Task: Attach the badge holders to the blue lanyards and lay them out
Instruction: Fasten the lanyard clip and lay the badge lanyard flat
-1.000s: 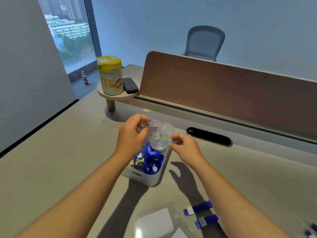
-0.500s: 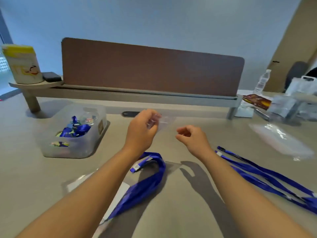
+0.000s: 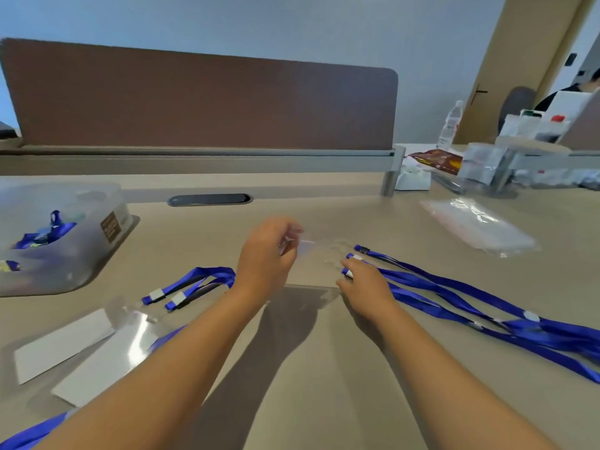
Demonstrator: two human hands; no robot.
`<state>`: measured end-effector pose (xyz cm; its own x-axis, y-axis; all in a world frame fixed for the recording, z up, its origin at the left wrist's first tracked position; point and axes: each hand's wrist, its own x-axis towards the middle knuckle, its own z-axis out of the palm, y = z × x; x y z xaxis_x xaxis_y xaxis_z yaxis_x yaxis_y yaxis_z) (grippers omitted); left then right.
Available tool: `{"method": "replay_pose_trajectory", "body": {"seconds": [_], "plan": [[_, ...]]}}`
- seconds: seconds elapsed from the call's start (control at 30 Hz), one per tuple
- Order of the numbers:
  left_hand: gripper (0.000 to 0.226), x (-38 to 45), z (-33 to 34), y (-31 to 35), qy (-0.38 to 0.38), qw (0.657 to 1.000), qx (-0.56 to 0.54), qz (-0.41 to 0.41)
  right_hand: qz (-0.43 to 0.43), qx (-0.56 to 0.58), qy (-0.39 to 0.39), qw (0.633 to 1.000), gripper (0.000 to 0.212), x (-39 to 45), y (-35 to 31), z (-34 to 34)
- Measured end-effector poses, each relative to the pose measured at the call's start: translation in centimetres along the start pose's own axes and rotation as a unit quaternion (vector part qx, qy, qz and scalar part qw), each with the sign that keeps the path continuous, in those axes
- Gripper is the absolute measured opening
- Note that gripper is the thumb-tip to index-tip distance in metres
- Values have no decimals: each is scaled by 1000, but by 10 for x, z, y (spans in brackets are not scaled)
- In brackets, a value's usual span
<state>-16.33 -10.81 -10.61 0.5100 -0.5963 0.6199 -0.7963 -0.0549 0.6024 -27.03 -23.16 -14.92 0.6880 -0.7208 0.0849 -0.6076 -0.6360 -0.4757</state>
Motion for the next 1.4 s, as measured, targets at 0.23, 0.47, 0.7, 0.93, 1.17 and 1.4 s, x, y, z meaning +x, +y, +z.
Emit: {"method": "replay_pose_trajectory", "body": {"seconds": [0.23, 0.47, 0.7, 0.93, 1.17, 1.4], "plan": [[11, 8, 13, -9, 9, 1000, -3, -25, 0, -66, 32, 997, 21, 23, 9, 17], [5, 1, 12, -5, -17, 999, 29, -32, -7, -98, 6, 995, 29, 12, 1, 9], [12, -11, 7, 1, -35, 997, 50, -55, 37, 243, -1, 969, 21, -11, -21, -13], [15, -10, 7, 6, -39, 996, 39, -68, 19, 312, 22, 950, 16, -19, -45, -21], [11, -6, 6, 7, -24, 994, 9, -107, 52, 406, 22, 912, 23, -23, -49, -25], [13, -11, 7, 5, -48, 996, -3, -72, 51, 424, 29, 904, 23, -24, -53, -28]]}}
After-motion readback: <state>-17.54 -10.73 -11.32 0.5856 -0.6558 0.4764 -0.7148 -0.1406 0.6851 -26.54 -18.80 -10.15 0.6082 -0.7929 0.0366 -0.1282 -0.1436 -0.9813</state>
